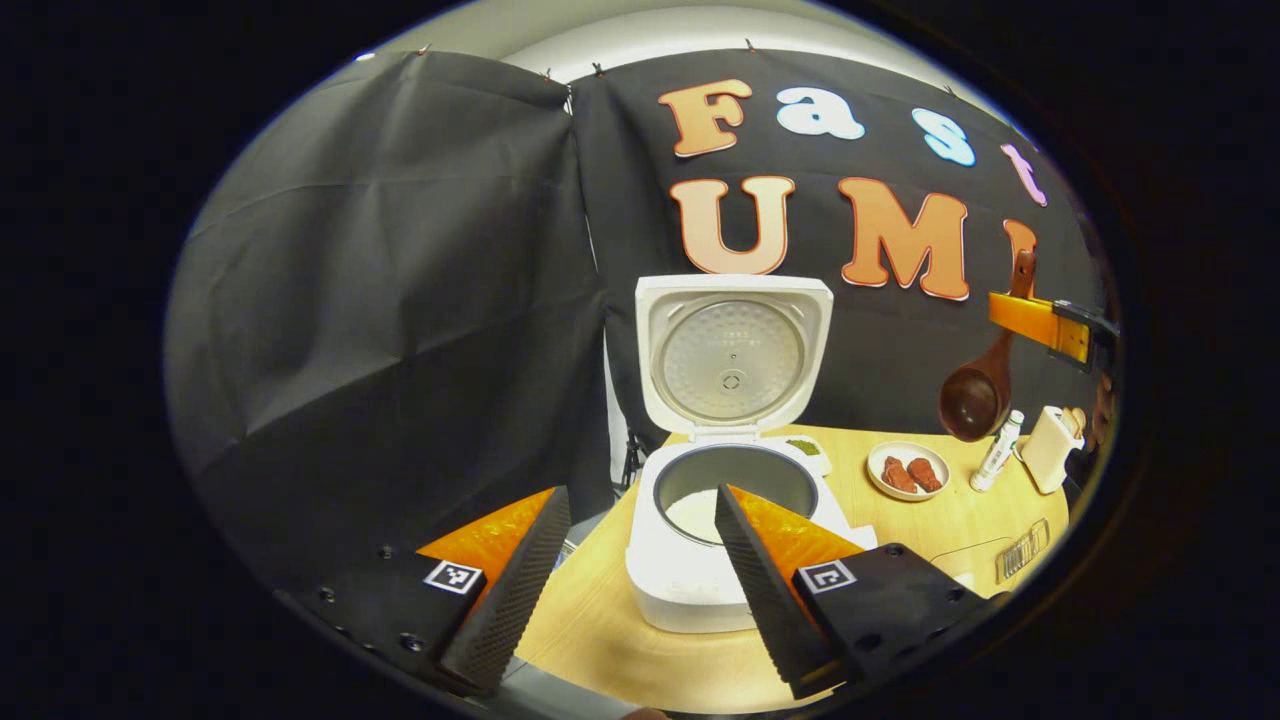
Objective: Close the left gripper, press the button to open the rice cooker; take a wooden spoon from the chopstick holder with the right hand, scoop a spoonful of rice and pour it into the rice cooker, then put the wooden spoon back into the chopstick holder.
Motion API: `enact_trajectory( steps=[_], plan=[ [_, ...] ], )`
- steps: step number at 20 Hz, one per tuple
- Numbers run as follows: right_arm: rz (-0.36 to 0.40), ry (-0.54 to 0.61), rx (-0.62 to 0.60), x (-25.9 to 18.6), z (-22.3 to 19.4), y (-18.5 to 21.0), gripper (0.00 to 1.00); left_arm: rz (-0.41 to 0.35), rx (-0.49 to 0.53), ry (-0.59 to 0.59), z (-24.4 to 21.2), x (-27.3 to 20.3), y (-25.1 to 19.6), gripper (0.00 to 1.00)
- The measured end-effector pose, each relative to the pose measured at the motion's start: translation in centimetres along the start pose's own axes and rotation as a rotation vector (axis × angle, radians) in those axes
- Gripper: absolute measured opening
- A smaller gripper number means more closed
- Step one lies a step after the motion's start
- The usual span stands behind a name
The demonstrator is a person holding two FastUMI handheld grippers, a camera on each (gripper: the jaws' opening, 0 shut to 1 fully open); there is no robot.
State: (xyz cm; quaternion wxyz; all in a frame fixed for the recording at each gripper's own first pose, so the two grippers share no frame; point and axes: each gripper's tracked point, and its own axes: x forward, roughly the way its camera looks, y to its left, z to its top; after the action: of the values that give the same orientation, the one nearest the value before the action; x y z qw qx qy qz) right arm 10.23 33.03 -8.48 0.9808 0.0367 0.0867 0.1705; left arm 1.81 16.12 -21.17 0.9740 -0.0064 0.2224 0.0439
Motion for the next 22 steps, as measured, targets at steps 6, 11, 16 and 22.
enact_trajectory(
  steps=[6,11,16,22],
  plan=[
    [-0.191,0.09,0.092,-5.4,-4.9,-9.7,0.11,-0.08,-0.015,0.079,-0.9,0.2,-5.3,0.99],
    [-0.324,0.134,0.146,-10.3,-8.4,-16.2,0.11,-0.138,0.031,0.08,-0.4,0.2,-9.4,0.99],
    [-0.434,0.166,0.21,-14.2,-10.9,-22.3,0.11,-0.163,0.054,0.074,-0.2,0.2,-11.7,0.99],
    [-0.514,0.2,0.271,-17.6,-14.0,-27.1,0.11,-0.151,0.057,0.075,0.3,0.1,-12.9,0.99]
  ],
)
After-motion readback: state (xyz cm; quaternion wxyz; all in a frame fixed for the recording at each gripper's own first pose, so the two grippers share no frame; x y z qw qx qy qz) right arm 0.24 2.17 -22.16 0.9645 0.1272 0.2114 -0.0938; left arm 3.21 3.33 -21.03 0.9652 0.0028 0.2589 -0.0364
